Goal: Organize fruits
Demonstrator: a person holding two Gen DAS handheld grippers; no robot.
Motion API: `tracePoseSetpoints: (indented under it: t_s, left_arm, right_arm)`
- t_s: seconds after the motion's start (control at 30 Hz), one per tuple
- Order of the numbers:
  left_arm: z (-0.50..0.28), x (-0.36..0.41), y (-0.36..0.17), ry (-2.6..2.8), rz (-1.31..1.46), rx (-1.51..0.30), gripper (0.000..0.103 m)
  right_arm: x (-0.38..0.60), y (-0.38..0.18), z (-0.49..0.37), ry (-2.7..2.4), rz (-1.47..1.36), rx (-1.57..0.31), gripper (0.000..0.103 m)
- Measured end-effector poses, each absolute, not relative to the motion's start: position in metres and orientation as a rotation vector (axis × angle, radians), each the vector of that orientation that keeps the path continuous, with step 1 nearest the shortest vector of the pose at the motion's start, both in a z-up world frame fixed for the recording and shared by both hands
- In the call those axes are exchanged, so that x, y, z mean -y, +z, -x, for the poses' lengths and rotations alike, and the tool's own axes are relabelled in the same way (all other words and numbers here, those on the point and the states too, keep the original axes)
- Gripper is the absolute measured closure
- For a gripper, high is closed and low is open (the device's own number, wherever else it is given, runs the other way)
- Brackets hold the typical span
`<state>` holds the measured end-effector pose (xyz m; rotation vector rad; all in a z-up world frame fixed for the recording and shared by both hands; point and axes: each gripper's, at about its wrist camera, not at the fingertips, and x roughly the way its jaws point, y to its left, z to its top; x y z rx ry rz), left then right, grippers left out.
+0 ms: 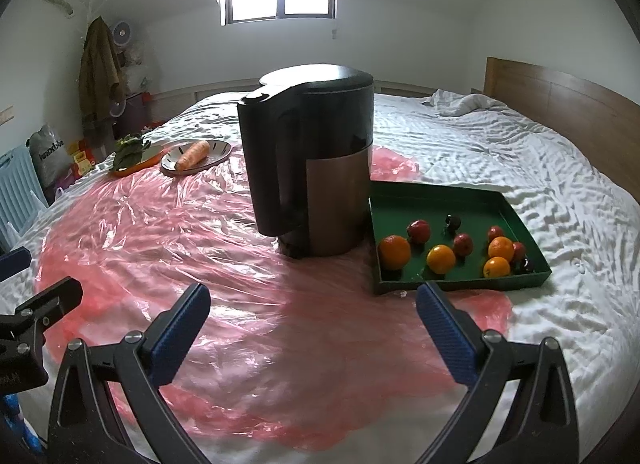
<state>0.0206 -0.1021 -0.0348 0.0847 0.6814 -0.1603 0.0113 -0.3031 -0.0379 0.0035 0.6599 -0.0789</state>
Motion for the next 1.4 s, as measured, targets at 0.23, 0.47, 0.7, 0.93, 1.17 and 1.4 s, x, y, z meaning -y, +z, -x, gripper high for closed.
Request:
tracePoseSetpoints:
  t_s: [0.23,0.47,0.7,0.93,1.17,1.4]
  left_arm:
    - [-0.023,0.099,-0.039,-0.151,-0.084,-0.69,0.005]
    - [-0.026,0.093,-0.04,-0.137,-0.072,-0.695,0.005]
    - [-0.028,0.09,-0.04,-0.134,-0.068,-0.697,0.005]
    - [-0.028,0.089,-0.04,-0.133,-0.066,-0.695,0.005]
    - [-0.029,0.088,-0.039,-0.133,-0.064,-0.692,0.005]
    - [-0.03,0.089,-0.038,-0.141,-0.066,-0.691,0.005]
  right_arm:
    - [0.314,-0.04,-0.011,-0.105,-0.021,-0.664,0.0]
    - [0.322,-0.04,-0.01,-0.126,-0.024,-0.663,0.0]
    - [0.326,-0.041,-0.009,-0.133,-0.034,-0.666,0.0]
    - [0.325,-0.041,-0.01,-0.129,-0.028,-0.668,0.0]
    - [0.324,-0.04,-0.01,-0.131,-0.027,-0.669,0.0]
    - [0.324,-0.04,-0.011,-0.13,-0.027,-0.669,0.0]
